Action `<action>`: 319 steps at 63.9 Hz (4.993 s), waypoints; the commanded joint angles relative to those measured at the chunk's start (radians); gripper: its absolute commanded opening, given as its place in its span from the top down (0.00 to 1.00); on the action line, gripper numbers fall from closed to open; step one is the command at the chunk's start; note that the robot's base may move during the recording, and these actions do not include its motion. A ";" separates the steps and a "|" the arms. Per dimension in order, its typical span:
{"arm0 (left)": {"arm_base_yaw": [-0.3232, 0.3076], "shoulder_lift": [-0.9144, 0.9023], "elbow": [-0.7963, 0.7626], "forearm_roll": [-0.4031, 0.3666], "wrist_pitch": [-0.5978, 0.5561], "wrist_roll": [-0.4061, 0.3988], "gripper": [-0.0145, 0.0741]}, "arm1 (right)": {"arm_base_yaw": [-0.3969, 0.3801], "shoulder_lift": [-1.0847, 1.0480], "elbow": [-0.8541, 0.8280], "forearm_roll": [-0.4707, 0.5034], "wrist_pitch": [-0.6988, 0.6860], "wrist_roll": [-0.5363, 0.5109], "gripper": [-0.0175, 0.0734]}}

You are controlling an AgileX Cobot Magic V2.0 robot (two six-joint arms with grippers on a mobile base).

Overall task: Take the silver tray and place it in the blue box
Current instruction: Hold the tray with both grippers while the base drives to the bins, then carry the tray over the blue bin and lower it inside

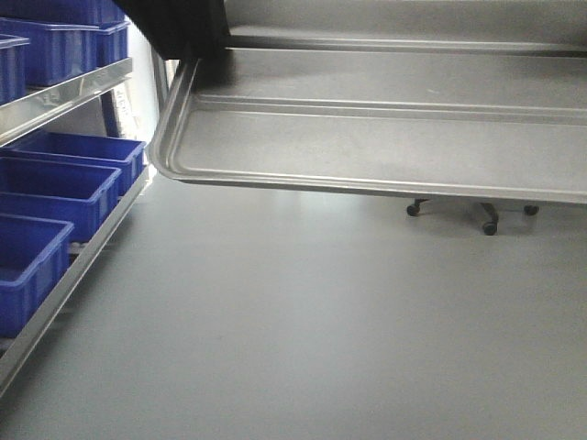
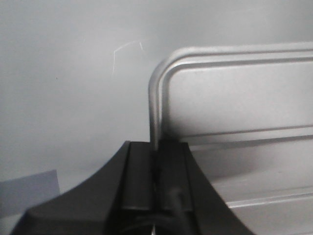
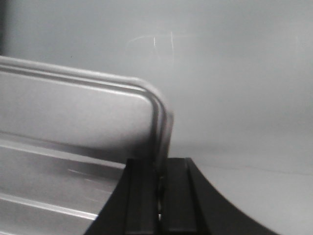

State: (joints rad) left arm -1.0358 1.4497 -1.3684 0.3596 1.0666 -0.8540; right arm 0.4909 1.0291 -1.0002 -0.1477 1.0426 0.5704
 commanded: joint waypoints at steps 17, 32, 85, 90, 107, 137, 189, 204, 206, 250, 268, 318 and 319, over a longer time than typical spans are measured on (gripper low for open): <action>-0.007 -0.032 -0.033 0.044 -0.005 0.017 0.95 | -0.001 -0.013 -0.036 -0.045 -0.044 -0.015 0.74; -0.007 -0.032 -0.033 0.042 -0.005 0.017 0.94 | -0.001 -0.013 -0.036 -0.045 -0.044 -0.015 0.74; -0.007 -0.032 -0.033 0.041 -0.003 0.017 0.95 | -0.001 -0.013 -0.035 -0.045 -0.041 -0.015 0.74; -0.007 -0.032 -0.033 0.042 -0.003 0.017 0.94 | -0.001 -0.013 -0.035 -0.045 -0.041 -0.015 0.74; -0.007 -0.032 -0.033 0.042 -0.003 0.017 0.95 | -0.001 -0.013 -0.035 -0.045 -0.041 -0.015 0.74; -0.007 -0.032 -0.033 0.041 -0.003 0.017 0.95 | -0.001 -0.013 -0.035 -0.045 -0.041 -0.015 0.74; -0.007 0.017 -0.033 0.043 -0.003 0.017 0.95 | -0.001 -0.013 -0.035 -0.045 -0.041 -0.015 0.74; -0.007 0.019 -0.033 0.044 -0.003 0.017 0.95 | -0.001 -0.013 -0.035 -0.045 -0.041 -0.015 0.74; -0.007 0.019 -0.033 0.044 -0.003 0.017 0.94 | -0.001 -0.013 -0.035 -0.045 -0.041 -0.015 0.74; -0.007 0.019 -0.033 0.044 -0.003 0.017 0.95 | -0.001 -0.013 -0.035 -0.045 -0.041 -0.015 0.74; -0.007 0.019 -0.033 0.044 -0.003 0.017 0.95 | -0.001 -0.013 -0.035 -0.045 -0.041 -0.015 0.74; -0.007 0.019 -0.033 0.044 -0.003 0.017 0.95 | -0.001 -0.013 -0.035 -0.045 -0.041 -0.015 0.74; -0.007 0.019 -0.033 0.044 -0.003 0.017 0.95 | -0.001 -0.013 -0.035 -0.045 -0.041 -0.015 0.74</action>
State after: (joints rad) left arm -1.0358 1.5008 -1.3723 0.3627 1.0605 -0.8601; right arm 0.4909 1.0291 -1.0002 -0.1533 1.0597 0.5706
